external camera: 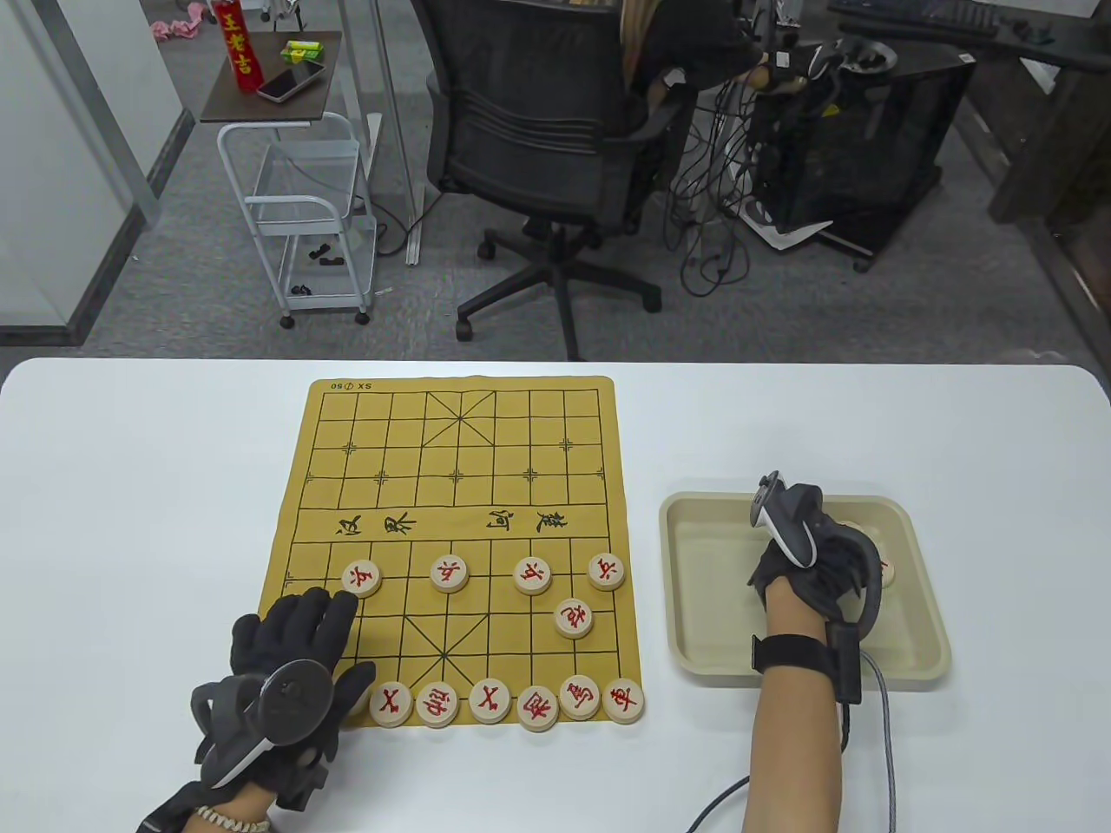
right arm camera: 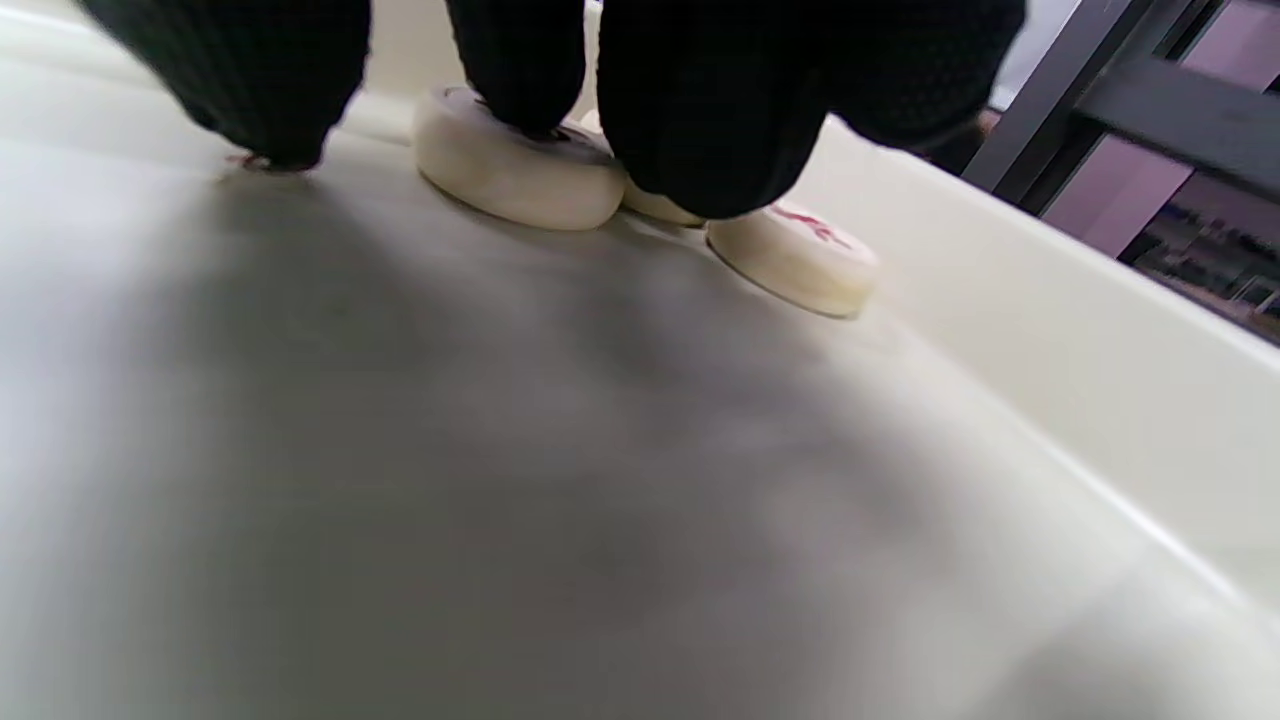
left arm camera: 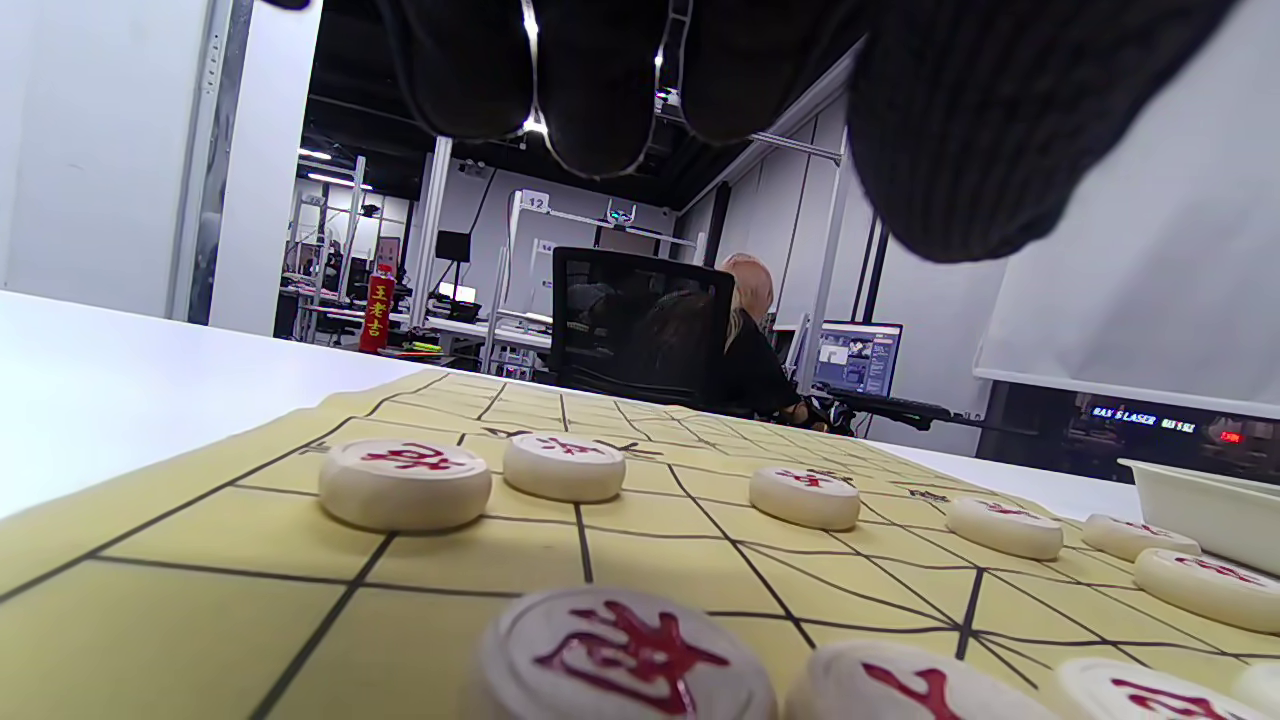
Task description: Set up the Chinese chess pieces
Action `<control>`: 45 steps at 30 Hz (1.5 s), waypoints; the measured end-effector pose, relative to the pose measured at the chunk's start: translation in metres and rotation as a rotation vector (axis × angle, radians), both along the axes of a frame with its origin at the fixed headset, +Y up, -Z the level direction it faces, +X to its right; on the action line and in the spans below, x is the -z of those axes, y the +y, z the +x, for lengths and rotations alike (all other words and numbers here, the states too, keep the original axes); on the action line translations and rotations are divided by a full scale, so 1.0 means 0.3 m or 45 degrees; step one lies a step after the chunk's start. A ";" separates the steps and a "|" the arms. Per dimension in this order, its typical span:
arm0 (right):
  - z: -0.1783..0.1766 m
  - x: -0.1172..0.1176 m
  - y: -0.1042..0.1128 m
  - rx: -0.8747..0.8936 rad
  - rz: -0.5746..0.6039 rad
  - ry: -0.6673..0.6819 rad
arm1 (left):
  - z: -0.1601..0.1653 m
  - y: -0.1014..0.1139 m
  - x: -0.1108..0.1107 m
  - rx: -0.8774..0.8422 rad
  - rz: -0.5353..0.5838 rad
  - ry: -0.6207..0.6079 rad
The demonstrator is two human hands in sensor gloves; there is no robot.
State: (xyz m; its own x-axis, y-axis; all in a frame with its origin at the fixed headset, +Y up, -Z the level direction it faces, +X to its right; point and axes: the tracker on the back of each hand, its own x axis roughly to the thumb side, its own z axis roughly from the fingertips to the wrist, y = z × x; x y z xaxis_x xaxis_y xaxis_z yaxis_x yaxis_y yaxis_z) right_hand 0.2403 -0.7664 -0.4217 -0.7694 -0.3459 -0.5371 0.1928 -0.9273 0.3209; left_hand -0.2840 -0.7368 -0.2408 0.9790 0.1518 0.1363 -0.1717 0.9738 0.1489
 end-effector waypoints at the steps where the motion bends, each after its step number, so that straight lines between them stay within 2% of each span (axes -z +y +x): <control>1: -0.003 0.004 -0.005 -0.032 0.002 -0.013 | 0.000 -0.001 0.000 0.000 -0.004 0.000; 5: -0.012 -0.003 0.002 -0.103 0.037 -0.033 | 0.001 -0.001 0.001 0.001 -0.012 0.000; 15: -0.016 -0.046 0.038 -0.037 0.073 -0.094 | 0.001 -0.001 0.003 -0.001 -0.027 -0.001; 20: 0.004 -0.080 0.058 0.019 0.173 -0.105 | 0.001 -0.001 0.004 -0.001 -0.032 -0.004; 26: 0.017 -0.134 0.107 0.002 0.201 -0.092 | 0.000 -0.001 0.005 0.000 -0.036 -0.003; 33: 0.043 -0.206 0.159 0.011 0.251 -0.046 | 0.002 -0.002 0.006 0.005 -0.037 -0.005; 37: 0.027 -0.214 0.180 0.027 0.281 -0.006 | 0.003 -0.002 0.006 0.004 -0.038 -0.009; 42: -0.023 -0.227 0.250 0.036 0.365 0.098 | 0.005 -0.004 0.005 -0.003 -0.029 -0.017; 45: -0.070 -0.263 0.299 0.046 0.437 0.198 | 0.007 -0.005 0.004 -0.003 -0.022 -0.026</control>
